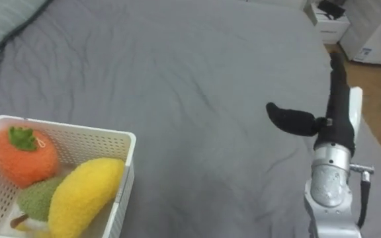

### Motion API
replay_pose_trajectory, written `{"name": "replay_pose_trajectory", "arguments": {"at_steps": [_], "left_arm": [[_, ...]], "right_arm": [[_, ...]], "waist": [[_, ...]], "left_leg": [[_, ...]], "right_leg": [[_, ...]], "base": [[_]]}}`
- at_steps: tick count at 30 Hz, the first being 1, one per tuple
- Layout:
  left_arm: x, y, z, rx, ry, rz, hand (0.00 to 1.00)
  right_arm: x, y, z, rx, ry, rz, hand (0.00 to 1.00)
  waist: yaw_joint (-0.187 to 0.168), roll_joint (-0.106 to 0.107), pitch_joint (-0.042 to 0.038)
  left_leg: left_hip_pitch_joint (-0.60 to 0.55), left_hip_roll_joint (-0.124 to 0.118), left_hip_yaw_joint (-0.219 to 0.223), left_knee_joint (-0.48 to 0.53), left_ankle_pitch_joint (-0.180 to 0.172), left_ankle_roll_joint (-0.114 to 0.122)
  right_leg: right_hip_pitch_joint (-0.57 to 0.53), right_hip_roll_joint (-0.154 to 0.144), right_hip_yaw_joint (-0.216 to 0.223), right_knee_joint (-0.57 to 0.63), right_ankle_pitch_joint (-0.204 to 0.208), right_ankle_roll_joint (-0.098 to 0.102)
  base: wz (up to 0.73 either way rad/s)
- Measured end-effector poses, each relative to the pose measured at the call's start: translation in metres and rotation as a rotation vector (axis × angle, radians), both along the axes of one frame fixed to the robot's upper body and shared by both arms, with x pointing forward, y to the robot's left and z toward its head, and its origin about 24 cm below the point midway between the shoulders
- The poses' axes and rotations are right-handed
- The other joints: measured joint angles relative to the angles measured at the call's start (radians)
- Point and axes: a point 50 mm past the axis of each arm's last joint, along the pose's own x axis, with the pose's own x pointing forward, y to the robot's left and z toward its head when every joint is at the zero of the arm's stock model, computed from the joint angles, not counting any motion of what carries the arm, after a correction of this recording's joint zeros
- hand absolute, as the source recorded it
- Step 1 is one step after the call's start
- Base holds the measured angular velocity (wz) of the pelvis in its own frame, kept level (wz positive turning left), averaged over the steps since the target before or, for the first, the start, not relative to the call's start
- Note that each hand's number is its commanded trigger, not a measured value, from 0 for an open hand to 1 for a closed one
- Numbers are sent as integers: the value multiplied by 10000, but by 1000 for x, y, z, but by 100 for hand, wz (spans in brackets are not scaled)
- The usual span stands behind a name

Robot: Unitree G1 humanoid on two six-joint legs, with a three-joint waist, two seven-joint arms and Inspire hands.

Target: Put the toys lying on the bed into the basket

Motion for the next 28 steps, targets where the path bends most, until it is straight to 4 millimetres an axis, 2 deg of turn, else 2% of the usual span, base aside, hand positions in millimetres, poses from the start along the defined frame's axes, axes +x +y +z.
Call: {"name": "replay_pose_trajectory", "arguments": {"at_steps": [1,2,4,5,7,8,10,11,13,16,19,23,26,28], "left_arm": [[-1,0,0,9,94,78,0],[-2,0,0,-6,124,156,0],[-5,-1,-1,-55,224,342,0],[-5,-1,-1,-65,223,415,0],[-6,-1,-1,-25,247,493,0],[-6,-1,-1,-25,246,495,0],[-8,-1,-1,-21,284,499,0],[-8,0,-1,-15,294,496,0],[-9,0,-1,-17,304,495,0],[-10,-1,-2,-52,292,485,0],[-13,-1,-2,-78,317,486,0],[-13,-1,-2,-110,287,470,0],[-12,-3,-2,-172,255,449,0],[-12,-6,-3,-264,249,434,0]], "right_arm": [[-6,-2,-11,153,408,-249,0],[-10,-3,-17,202,648,-369,0],[-28,-8,-47,619,1894,-949,0],[-31,-8,-53,744,2161,-1068,0],[-49,-8,-81,1120,3385,-1581,0],[-54,-8,-88,1196,3757,-1696,0],[-77,-6,-113,1527,5134,-2084,0],[-83,-5,-119,1616,5463,-2155,0],[-109,-1,-141,1890,6883,-2427,0],[-140,3,-158,2251,8291,-2611,0],[-156,9,-165,2547,9002,-2391,0],[-166,16,-172,3122,9632,-1689,0],[-172,26,-177,3453,10038,-1287,0],[-173,33,-180,3579,10296,-867,0]], "waist": [[-114,28,5],[-138,35,4],[-138,80,13],[-152,88,12],[-220,86,13],[-220,88,13],[-228,95,15],[-244,96,16],[-247,96,13],[-218,143,35],[-229,171,44],[-200,188,55],[-121,269,108],[-94,312,101]], "left_leg": [[57,11,33,-3,-13,-15],[88,15,51,-10,-18,-19],[164,51,247,-22,-51,-24],[158,61,299,-17,-53,-26],[134,80,307,2,-63,-40],[133,83,309,0,-71,-43],[146,88,331,5,-71,-45],[146,89,332,8,-71,-45],[163,93,338,43,-71,-47],[172,93,328,36,-74,-51],[174,100,328,17,-82,-63],[182,102,321,1,-84,-67],[299,104,327,-2,-93,-76],[330,112,321,-1,-137,-75]], "right_leg": [[35,17,49,-4,5,-8],[60,22,66,-1,5,-8],[100,66,267,15,6,-11],[66,73,313,21,15,-22],[46,97,388,23,32,-33],[52,98,390,22,31,-33],[45,118,461,-13,27,-32],[56,123,461,-21,26,-33],[56,130,463,-22,22,-36],[40,136,470,-26,22,-36],[68,150,493,-35,16,-44],[84,154,501,-39,15,-46],[175,165,514,-83,9,-43],[214,164,485,-175,-9,-34]], "base": [[-12],[-14],[-21],[-20],[-10],[0],[-2],[0],[0],[0],[0],[0],[0],[0]]}}
